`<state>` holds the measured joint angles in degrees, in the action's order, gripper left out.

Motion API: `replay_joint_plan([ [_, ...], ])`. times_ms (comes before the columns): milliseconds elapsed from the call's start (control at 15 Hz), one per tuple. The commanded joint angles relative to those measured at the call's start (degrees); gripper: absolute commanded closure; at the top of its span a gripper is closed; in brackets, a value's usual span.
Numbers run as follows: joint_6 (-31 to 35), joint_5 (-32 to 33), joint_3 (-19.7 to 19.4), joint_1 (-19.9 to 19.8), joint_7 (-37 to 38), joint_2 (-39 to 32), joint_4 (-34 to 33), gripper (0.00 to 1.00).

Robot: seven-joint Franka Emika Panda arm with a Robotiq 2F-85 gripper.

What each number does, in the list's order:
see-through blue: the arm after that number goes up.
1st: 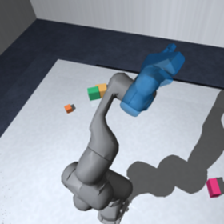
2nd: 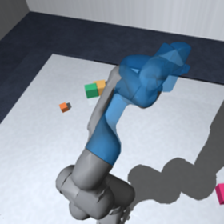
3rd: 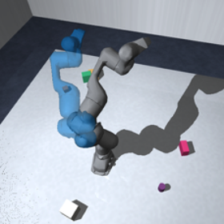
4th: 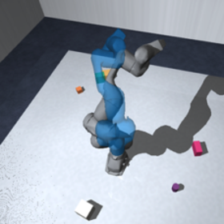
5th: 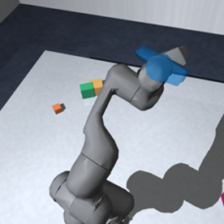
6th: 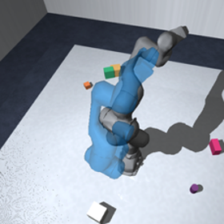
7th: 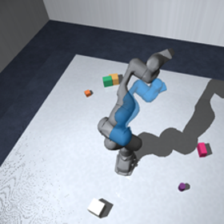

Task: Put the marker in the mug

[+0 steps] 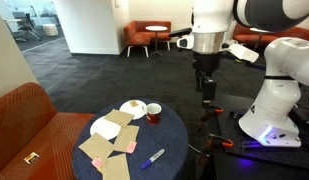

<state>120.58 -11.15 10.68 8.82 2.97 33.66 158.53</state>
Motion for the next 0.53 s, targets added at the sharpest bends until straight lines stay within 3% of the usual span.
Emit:
replay_joint_plan([
  [0,6.8,2.3,-2.6,1.1,-7.6,-6.2,-0.8,0.00],
  [467,21.8,3.6,-5.6,2.1,-20.7,-19.8,-3.1,0.00],
])
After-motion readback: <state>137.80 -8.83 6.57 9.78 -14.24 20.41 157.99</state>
